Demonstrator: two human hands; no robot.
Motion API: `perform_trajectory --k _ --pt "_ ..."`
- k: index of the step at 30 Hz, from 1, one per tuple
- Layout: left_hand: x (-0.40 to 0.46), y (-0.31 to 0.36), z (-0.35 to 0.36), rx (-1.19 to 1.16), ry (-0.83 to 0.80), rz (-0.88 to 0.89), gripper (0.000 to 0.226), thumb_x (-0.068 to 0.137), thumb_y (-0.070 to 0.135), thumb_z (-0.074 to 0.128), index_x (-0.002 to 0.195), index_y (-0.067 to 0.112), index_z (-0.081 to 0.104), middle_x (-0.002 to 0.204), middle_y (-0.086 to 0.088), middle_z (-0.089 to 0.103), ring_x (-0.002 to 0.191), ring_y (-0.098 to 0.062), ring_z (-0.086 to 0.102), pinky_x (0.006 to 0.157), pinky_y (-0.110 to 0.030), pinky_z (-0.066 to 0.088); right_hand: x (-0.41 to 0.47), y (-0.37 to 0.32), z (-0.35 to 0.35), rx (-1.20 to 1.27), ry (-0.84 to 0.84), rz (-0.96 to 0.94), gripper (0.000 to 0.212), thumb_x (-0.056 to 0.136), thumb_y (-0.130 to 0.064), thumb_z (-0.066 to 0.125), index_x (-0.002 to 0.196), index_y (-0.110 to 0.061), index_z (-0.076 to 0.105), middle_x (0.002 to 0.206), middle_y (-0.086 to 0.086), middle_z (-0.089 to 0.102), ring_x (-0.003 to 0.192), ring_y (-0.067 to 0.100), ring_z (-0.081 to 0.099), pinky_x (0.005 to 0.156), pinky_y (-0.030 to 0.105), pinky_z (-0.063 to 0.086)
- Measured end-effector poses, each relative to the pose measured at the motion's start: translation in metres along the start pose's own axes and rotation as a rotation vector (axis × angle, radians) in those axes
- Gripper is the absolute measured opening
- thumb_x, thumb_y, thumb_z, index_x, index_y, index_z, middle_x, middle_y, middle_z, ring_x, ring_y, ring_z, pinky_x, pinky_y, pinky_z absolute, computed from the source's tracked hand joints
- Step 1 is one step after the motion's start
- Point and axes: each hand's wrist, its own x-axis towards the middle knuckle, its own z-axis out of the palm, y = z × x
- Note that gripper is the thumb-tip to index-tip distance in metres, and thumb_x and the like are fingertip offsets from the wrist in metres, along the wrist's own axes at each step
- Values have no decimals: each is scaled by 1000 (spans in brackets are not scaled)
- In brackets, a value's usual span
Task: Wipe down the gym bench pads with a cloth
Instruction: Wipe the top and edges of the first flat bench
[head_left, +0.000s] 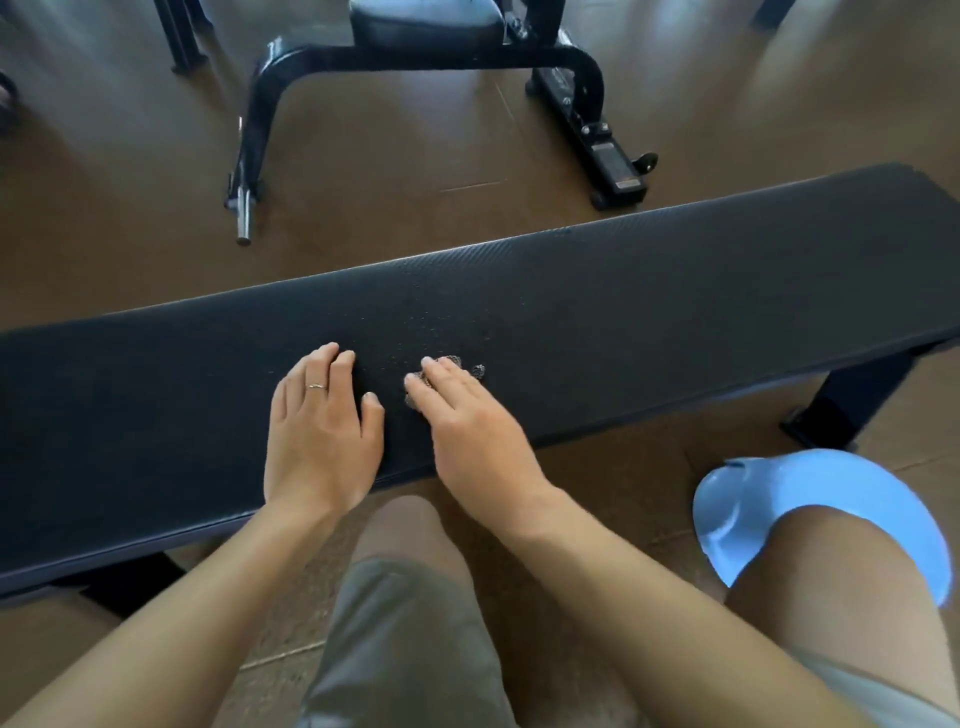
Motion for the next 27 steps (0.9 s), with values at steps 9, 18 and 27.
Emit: perform_trajectory --k 9,18,27 --pt "-1 -2 5 3 2 27 52 103 32 39 149 8 42 157 -11 38 147 -30 32 126 -47 22 26 115 -46 -146 243 590 39 96 -5 40 125 1 64 134 24 60 129 40 54 111 43 39" --pt "1 -5 6 -3 18 42 50 103 26 33 147 6 44 155 -14 41 146 -31 34 123 -50 25 35 -18 0 249 -79 46 40 101 -10 49 140 -12 61 148 9 56 139 22 49 117 34 38" --pt "1 -5 6 -4 15 35 58 97 30 29 148 7 44 155 -11 41 146 -29 33 125 -48 23 72 34 -71 721 234 702 20 102 -13 53 115 -20 67 109 -10 67 103 2 62 90 22 50"
